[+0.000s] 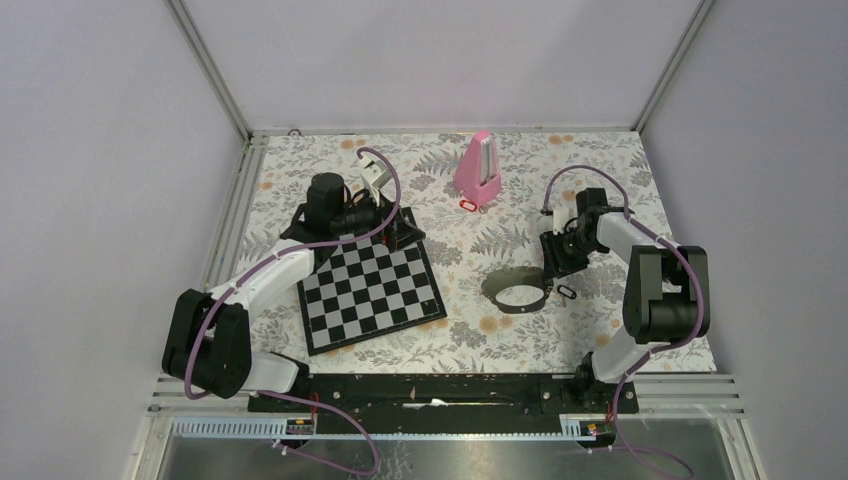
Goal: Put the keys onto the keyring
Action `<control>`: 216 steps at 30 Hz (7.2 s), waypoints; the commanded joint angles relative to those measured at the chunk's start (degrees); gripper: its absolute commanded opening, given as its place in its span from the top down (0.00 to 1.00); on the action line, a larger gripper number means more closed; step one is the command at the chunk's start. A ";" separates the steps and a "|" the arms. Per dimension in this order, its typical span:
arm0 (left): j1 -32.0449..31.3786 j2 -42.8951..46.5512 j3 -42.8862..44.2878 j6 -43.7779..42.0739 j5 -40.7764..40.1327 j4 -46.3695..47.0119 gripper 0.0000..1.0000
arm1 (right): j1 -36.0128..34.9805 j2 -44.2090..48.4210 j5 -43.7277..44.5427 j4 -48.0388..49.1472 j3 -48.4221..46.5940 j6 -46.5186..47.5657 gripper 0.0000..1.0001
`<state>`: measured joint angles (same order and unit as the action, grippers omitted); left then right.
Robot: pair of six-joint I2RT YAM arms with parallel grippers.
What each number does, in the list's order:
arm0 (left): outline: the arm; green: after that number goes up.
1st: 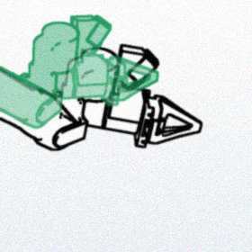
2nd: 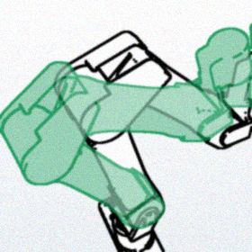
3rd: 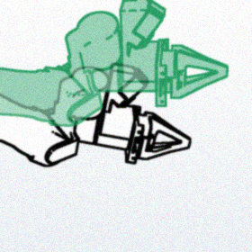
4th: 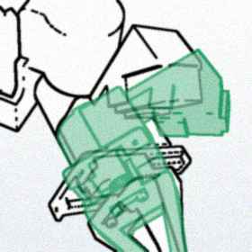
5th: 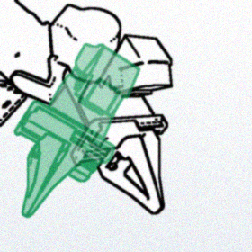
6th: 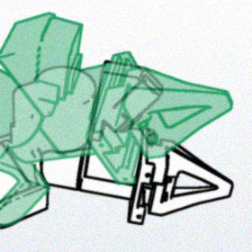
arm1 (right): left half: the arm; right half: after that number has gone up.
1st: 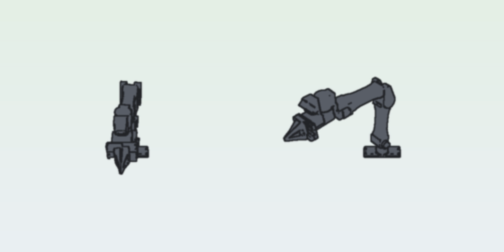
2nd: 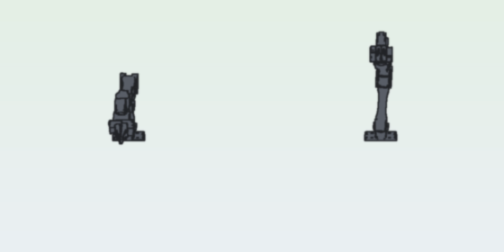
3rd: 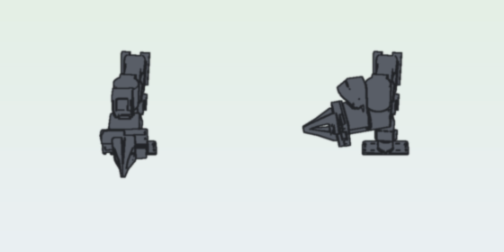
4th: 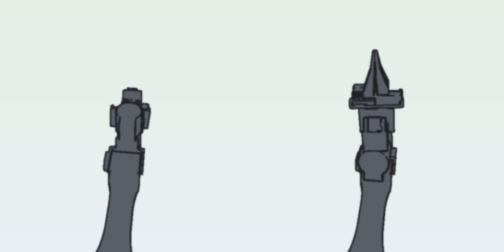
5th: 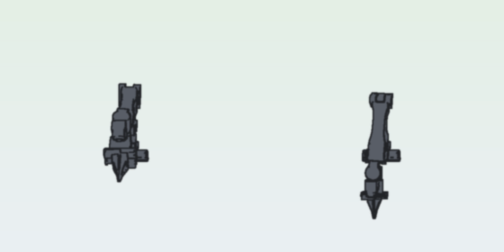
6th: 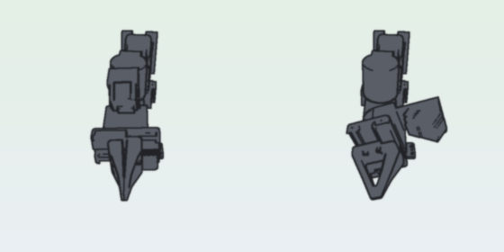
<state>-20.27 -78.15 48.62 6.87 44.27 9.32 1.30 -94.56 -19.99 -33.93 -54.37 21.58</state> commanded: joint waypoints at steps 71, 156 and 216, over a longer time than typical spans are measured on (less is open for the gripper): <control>-17.13 -6.74 27.43 -19.25 10.65 -14.17 0.43 | -10.39 28.18 -55.24 47.98 1.53 -22.33 1.00; -22.49 -9.73 38.09 -32.16 3.29 -42.28 1.00 | -20.64 28.32 -44.10 38.14 3.92 -9.52 0.83; -11.88 -5.94 15.36 10.62 24.89 23.37 0.85 | -20.37 25.13 -43.34 88.75 9.97 -55.85 1.00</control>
<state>-31.46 -83.64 61.54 18.20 69.58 31.88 -18.90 -70.04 -64.90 52.99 -44.03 -36.38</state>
